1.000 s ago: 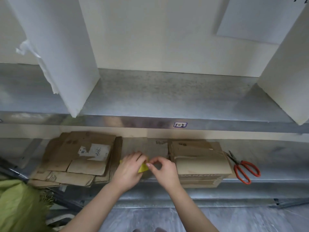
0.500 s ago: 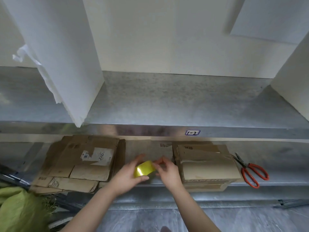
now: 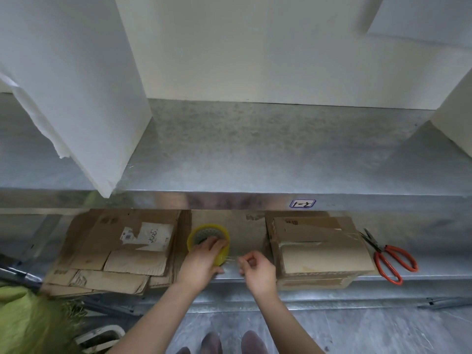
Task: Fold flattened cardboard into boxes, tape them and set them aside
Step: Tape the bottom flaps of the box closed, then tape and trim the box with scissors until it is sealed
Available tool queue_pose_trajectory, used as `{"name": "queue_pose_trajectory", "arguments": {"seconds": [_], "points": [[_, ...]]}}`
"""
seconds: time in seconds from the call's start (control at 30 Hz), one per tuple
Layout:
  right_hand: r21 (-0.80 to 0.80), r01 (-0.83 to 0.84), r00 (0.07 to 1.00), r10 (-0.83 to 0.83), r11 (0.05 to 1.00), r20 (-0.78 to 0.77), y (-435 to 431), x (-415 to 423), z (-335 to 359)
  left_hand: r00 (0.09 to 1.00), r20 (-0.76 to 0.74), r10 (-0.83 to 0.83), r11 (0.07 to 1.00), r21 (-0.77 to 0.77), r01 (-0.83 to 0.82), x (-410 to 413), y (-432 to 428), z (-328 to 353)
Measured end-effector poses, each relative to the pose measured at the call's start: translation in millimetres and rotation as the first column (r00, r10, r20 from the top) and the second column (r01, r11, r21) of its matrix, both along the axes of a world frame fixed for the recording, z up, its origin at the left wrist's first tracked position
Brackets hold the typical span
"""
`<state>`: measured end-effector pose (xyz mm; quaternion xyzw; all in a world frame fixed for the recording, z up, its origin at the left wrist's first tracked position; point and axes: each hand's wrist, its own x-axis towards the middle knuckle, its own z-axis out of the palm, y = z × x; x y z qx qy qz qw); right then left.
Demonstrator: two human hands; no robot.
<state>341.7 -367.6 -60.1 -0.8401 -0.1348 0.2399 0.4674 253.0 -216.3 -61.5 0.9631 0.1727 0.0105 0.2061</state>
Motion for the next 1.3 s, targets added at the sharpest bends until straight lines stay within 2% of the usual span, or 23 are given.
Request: {"name": "queue_pose_trajectory", "arguments": {"seconds": [0.1,0.17,0.3,0.43,0.5,0.57,0.7,0.77,0.87,0.93,1.03,1.1,1.23,1.3], "points": [[-0.083,-0.003,1.0,0.001,0.997,-0.032,0,5,-12,0.999,-0.04,-0.025,0.998,0.064,0.027,-7,-5,-8],[-0.15,-0.048,0.999,0.046,0.987,-0.014,0,9,-16,0.998,-0.031,-0.05,0.998,0.022,0.051,-9,-4,-12],[-0.413,-0.128,0.968,0.205,0.902,0.147,0,10,-18,0.995,-0.068,-0.073,0.995,-0.07,0.068,-12,1,-7],[-0.447,-0.134,0.968,0.213,0.884,0.131,2,13,-13,0.99,-0.111,-0.087,0.991,-0.109,0.075,-11,0,0],[-0.489,-0.193,0.945,0.294,0.851,0.139,3,13,-8,0.986,-0.139,-0.09,0.992,-0.104,0.075,-12,-1,4],[-0.478,-0.216,0.886,0.377,0.851,0.27,-2,4,4,0.993,-0.088,-0.079,0.995,-0.066,0.074,-13,-4,10],[-0.283,-0.205,0.631,0.347,0.937,0.693,-31,-12,36,0.989,0.107,-0.102,0.994,0.055,0.096,-12,-22,23],[-0.28,-0.159,0.561,0.32,0.947,0.764,-49,-6,47,0.985,0.136,-0.11,0.993,0.065,0.102,-2,-39,31],[-0.341,-0.071,0.519,0.326,0.938,0.79,-82,23,51,0.984,0.155,-0.088,0.995,0.054,0.081,24,-69,41],[-0.407,-0.036,0.538,0.361,0.913,0.762,-106,47,49,0.981,0.166,-0.096,0.994,0.061,0.087,40,-92,48],[-0.472,0.029,0.62,0.355,0.881,0.7,-142,84,50,0.98,0.155,-0.124,0.984,0.147,0.102,61,-123,50],[-0.501,0.057,0.671,0.338,0.864,0.66,-164,109,49,0.99,0.124,-0.067,0.988,0.146,0.048,71,-136,46],[-0.481,0.03,0.77,0.286,0.876,0.57,-196,153,45,0.989,0.099,0.109,0.994,0.012,-0.111,84,-155,39],[-0.443,-0.04,0.799,0.295,0.895,0.524,-204,170,41,0.975,0.091,0.2,0.973,-0.133,-0.187,90,-163,35]]}}
